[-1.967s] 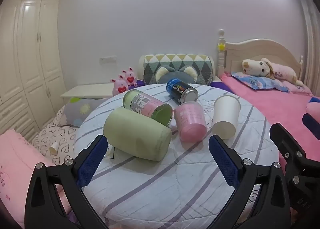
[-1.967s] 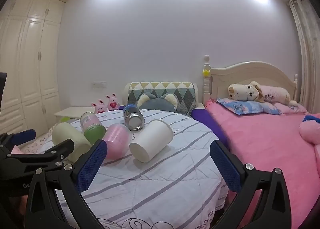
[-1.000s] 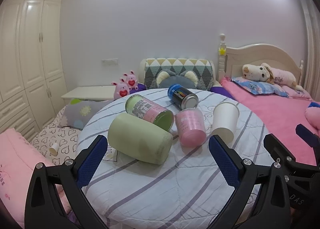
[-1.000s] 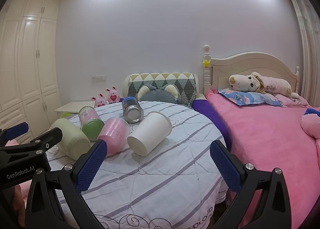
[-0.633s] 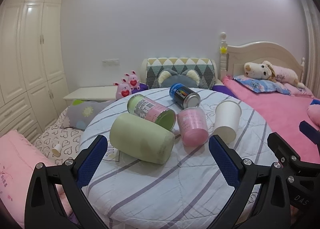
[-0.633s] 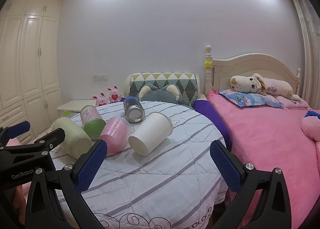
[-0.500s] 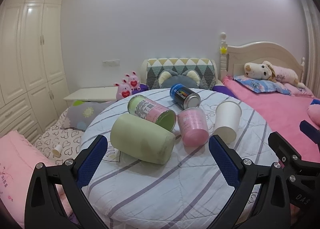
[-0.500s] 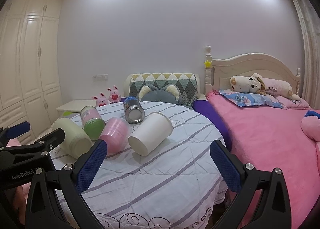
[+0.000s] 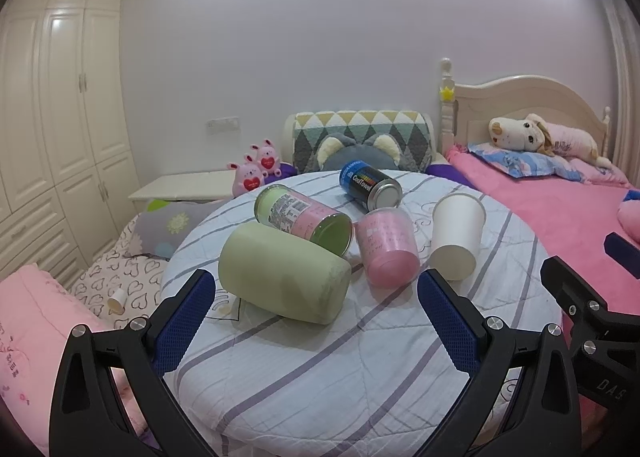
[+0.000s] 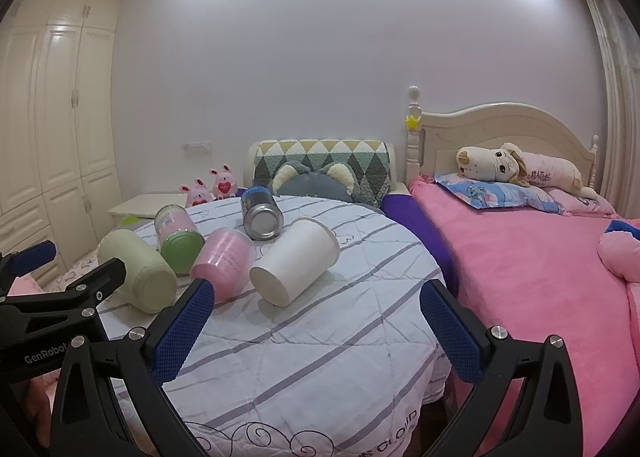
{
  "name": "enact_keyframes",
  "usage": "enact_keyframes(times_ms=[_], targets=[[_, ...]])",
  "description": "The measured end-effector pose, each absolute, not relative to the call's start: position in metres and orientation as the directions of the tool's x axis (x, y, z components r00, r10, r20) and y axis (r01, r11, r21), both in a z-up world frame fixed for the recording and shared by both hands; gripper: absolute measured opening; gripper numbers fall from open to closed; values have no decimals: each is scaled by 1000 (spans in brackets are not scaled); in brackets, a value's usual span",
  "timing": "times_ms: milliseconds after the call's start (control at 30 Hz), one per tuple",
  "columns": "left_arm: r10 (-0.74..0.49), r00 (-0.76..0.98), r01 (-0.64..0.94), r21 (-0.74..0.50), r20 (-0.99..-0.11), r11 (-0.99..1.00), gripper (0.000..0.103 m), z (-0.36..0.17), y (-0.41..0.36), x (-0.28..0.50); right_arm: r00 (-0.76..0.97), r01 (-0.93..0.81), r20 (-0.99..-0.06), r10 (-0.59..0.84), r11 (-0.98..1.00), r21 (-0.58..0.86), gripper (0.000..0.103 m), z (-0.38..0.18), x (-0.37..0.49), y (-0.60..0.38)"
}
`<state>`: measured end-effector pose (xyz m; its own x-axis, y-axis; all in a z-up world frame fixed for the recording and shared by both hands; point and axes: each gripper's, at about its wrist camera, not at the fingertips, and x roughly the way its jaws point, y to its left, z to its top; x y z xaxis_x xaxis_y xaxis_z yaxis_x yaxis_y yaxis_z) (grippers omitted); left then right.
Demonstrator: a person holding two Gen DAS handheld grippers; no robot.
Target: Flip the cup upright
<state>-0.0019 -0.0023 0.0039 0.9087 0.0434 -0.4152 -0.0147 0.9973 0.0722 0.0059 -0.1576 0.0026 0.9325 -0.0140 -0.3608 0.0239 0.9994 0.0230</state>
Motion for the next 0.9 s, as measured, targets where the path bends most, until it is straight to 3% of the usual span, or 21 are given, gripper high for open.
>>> enact_keyframes(times_ms=[467, 633, 767, 900], targets=[[57, 891, -48, 32, -450, 998, 102, 13, 22, 13, 917, -135, -381, 117, 991, -21, 103, 14, 34, -157], [82, 867, -95, -2, -491, 995, 102, 28, 45, 32, 862, -289, -436, 258, 957, -4, 103, 38, 75, -144], [125, 842, -152, -9, -525, 988, 102, 41, 64, 50, 834, -364, -479, 275, 926, -101, 103, 57, 110, -116], [192, 787, -229, 12, -586, 973, 102, 47, 81, 69, 755, -451, -573, 319, 887, -101, 103, 71, 148, -93]])
